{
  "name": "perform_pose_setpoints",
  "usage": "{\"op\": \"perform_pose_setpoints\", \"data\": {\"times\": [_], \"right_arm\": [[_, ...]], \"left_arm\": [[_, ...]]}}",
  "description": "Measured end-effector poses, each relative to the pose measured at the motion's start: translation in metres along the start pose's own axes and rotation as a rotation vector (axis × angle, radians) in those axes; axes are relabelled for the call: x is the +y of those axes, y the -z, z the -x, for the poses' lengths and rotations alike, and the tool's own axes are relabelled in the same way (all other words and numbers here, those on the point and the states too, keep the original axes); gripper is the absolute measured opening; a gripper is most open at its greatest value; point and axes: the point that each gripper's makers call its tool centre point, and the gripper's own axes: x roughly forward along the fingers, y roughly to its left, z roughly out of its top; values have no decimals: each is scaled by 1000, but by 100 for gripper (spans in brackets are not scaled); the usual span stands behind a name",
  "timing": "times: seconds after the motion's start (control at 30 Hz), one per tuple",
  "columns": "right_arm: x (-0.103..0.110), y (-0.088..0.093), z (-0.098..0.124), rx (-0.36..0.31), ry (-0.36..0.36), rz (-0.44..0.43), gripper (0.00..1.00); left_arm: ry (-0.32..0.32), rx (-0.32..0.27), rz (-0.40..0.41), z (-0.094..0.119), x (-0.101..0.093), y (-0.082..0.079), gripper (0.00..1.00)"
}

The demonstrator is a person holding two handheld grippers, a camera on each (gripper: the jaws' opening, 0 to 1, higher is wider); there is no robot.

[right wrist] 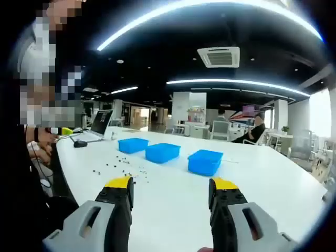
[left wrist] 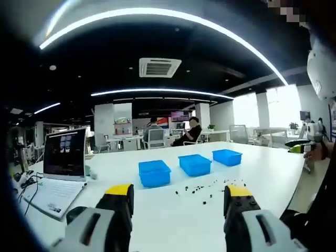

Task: Pick up the resistors one by one and place each resistor into its matching bin, sorting the parts by color and model until every resistor is separated into the correct bin for its type

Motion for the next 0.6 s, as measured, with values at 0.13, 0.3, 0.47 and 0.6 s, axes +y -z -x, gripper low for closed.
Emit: {"op": "perform_pose_setpoints", "data": {"times": [0.13,0.3,0.47,0.6], "right_arm": [[0,0,0,-1,-3,0,59],[0,2,1,0,-5,-3,59],[1,1,0,1,-7,-1,59],[2,1,-1,7,-13,3,59]], "left_arm": [[3,0,-2,0,-2,0,70],[5,-1,-3,0,-2,0,70],[11,2,-6,0,-4,1,70],[14,2,-4,0,-6,1,70]]}}
